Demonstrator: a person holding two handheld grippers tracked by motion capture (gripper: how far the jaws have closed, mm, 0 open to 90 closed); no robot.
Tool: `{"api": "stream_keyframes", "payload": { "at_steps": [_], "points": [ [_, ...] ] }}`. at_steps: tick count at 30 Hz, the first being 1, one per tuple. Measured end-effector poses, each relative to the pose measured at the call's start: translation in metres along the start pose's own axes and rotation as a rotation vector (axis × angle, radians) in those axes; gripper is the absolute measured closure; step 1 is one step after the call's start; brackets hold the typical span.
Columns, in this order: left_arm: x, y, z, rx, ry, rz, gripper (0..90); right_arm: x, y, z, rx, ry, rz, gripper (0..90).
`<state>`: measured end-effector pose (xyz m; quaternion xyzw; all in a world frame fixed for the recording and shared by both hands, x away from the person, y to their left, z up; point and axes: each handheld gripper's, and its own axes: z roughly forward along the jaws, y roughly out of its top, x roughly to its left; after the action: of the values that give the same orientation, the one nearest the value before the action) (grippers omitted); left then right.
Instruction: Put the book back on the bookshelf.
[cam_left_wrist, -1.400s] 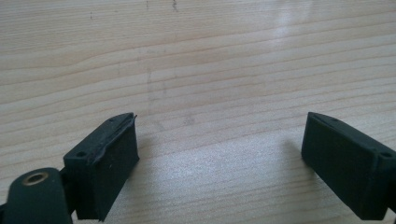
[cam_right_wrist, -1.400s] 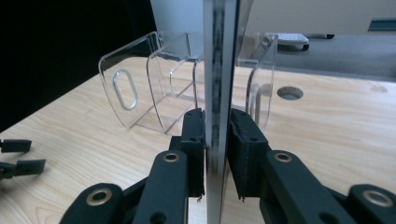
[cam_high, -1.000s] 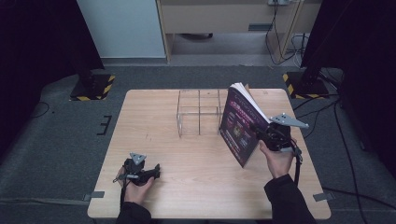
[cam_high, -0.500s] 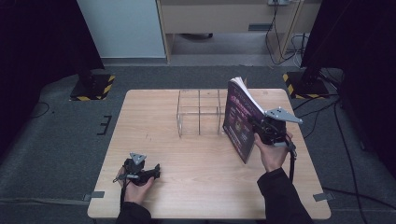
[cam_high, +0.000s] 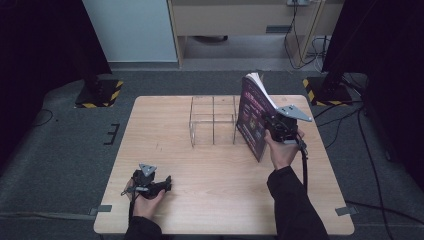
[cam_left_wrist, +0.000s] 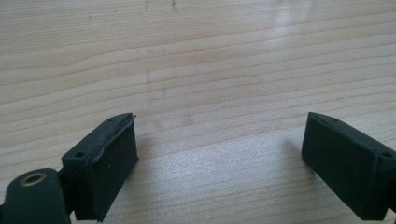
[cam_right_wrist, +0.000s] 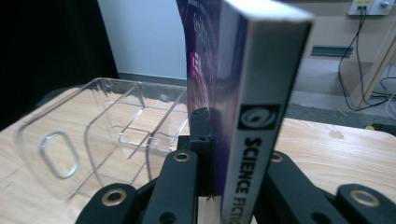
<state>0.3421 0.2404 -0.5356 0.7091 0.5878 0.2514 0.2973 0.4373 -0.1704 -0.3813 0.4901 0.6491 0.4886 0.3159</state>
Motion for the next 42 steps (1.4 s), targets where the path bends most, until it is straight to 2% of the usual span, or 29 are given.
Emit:
{"api": "stream_keyframes", "payload": {
  "at_steps": [4,17,22,23,27,30,31,38,42],
  "points": [
    [0.000,0.000,0.000,0.000,0.000,0.000,9.4,0.005,-0.004,0.011,-0.015,-0.025,-0.005,82.9],
    [0.000,0.000,0.000,0.000,-0.001,0.001,9.3,0.007,-0.006,0.023,-0.064,-0.072,0.012,82.8],
    [0.000,0.000,0.000,0.000,-0.001,0.002,9.3,0.011,-0.008,0.027,-0.071,-0.093,-0.010,82.8],
    [0.000,0.000,0.000,0.000,-0.001,0.001,9.3,0.014,-0.009,0.027,-0.068,-0.099,-0.027,82.6],
    [0.000,0.000,0.000,0.000,-0.001,0.001,9.3,0.014,-0.008,0.027,-0.063,-0.087,-0.026,82.1],
    [0.000,0.000,0.000,0.000,-0.001,0.002,9.3,0.015,-0.008,0.026,-0.045,-0.079,-0.029,76.8],
    [0.000,0.000,0.000,0.000,-0.001,0.002,9.3,0.014,-0.008,0.026,-0.041,-0.084,-0.038,72.1],
    [0.000,0.000,0.000,0.001,0.000,0.002,9.3,0.009,-0.007,0.024,-0.025,-0.076,-0.038,70.0],
    [0.000,0.000,0.000,0.000,-0.001,0.002,9.2,0.008,-0.007,0.024,-0.019,-0.078,-0.036,64.4]
  ]
}}
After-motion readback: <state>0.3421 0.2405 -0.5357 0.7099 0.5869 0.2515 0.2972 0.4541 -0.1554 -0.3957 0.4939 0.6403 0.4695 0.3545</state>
